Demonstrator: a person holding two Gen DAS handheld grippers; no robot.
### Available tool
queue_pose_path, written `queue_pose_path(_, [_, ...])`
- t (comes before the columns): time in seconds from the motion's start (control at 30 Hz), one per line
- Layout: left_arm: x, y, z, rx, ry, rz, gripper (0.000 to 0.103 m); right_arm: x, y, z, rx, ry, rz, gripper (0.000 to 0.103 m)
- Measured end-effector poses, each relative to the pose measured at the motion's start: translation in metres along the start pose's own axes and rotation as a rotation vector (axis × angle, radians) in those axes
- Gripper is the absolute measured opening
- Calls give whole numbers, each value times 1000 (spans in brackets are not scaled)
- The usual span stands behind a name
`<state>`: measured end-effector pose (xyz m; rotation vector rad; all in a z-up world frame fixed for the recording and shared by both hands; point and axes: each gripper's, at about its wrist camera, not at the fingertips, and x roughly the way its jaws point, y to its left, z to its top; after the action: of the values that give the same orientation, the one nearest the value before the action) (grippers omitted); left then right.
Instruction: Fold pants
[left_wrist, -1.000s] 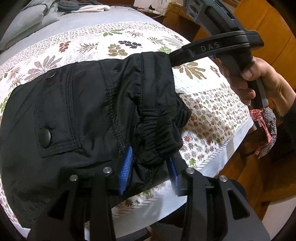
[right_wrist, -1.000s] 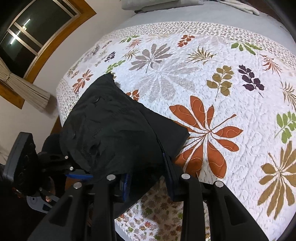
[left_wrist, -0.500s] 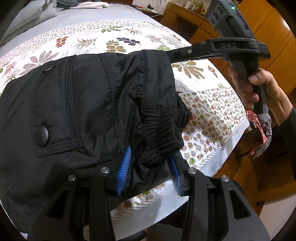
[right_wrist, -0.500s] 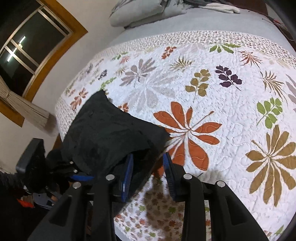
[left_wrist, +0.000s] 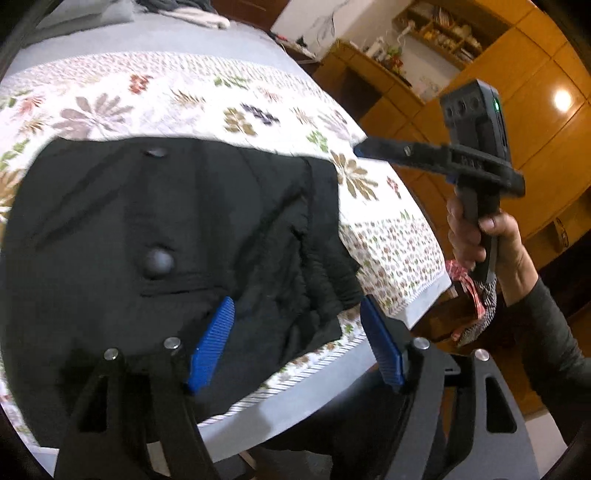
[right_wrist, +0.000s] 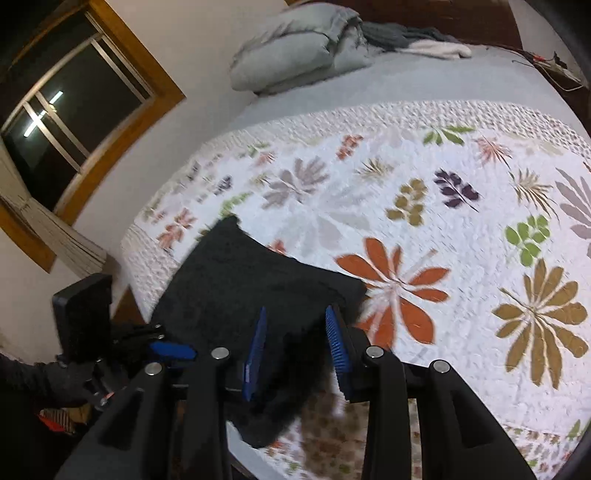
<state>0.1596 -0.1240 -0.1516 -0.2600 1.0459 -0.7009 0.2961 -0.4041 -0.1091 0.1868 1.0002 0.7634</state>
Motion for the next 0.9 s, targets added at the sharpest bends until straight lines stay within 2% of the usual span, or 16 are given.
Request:
queue_pose_path(0.2, [-29,18,1,-5,-62,70,76,35,13,-6,-17,37,48,35])
queue_pose_path(0.33, [-24,36,-1,-33,-45,113,76,66,-11,-16,39,94,40,33])
queue_pose_path(0.4, [-18,42,-2,-47,-30,110,76,82,-24,-23,70,122,45,32])
queue_pose_path(0.5, [-14,45,-4,-39,-26,119,76,91,-32,-28,94,123,63,32])
queue_pose_path(0.63, [-17,45,-6,-29,-31,114,76,85,-29,-27,108,108,43,34])
queue_pose_path(0.73, [-22,45,-7,-32,-42,107,76,65,-10,-29,94,54,28,36])
queue_pose_path(0.8, [-28,46,-9,-34,-56,101,77,52,5,-34,92,25,40,42])
queue_pose_path(0.9, [-37,47,-11,-30,-72,101,78,39,26,-49,94,3,57,42])
